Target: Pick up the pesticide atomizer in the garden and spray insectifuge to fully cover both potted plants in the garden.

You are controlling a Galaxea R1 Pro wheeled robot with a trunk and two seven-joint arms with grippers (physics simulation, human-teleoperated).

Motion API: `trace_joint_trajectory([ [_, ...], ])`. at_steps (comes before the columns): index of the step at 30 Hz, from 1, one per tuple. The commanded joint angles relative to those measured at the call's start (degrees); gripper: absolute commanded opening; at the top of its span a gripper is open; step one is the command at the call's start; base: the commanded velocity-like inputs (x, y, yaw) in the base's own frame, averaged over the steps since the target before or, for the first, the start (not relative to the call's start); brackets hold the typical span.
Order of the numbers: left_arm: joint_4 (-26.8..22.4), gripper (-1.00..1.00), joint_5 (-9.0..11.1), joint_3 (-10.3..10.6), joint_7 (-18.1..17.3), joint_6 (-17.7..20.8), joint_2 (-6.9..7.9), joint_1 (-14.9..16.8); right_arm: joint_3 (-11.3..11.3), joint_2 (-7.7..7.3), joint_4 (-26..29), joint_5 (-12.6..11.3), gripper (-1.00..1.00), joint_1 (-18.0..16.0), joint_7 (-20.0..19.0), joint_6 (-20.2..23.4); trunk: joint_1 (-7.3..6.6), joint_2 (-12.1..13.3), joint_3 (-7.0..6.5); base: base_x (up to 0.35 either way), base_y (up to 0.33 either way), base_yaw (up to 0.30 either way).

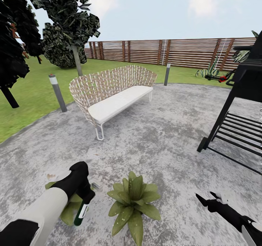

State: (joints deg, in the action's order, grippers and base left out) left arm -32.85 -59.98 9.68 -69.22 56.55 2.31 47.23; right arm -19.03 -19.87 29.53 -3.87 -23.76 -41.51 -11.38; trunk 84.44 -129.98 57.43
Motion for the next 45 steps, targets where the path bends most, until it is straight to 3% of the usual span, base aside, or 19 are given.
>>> trace_joint_trajectory([
  [1, 0.0, -1.00, -0.4, 0.3, -0.6, 0.4, 0.07, -0.1, -0.1, 0.01, -0.1, -0.3, 1.00, -0.1, -0.4, 0.0, -0.01, 0.0, 0.05, 0.000, 0.000, -0.239],
  [8, -0.3, -1.00, -0.4, 0.2, -0.3, 0.4, 0.04, -0.1, -0.1, 0.01, -0.1, -0.3, 1.00, -0.1, -0.4, 0.0, -0.01, 0.0, 0.05, 0.000, 0.000, -0.094],
  [15, 0.1, -1.00, -0.4, 0.0, 4.8, 0.9, -0.99, -0.1, -0.1, 0.01, -0.1, -0.3, 1.00, -0.1, -0.4, 0.0, -0.01, 0.0, 0.05, 0.000, 0.000, -0.002],
  [30, 0.1, -1.00, -1.0, 0.3, 6.2, 1.2, -0.57, 0.0, -0.1, 0.01, 0.0, -0.3, 1.00, -0.1, -0.4, 0.0, -0.01, 0.0, 0.05, 0.000, 0.000, 0.000],
  [45, 0.1, -1.00, -0.9, 0.3, 6.4, 1.3, -1.33, 0.7, -0.1, 0.01, 0.0, -0.3, 1.00, -0.1, -0.4, 0.0, -0.01, 0.0, 0.05, 0.000, 0.000, 0.000],
])
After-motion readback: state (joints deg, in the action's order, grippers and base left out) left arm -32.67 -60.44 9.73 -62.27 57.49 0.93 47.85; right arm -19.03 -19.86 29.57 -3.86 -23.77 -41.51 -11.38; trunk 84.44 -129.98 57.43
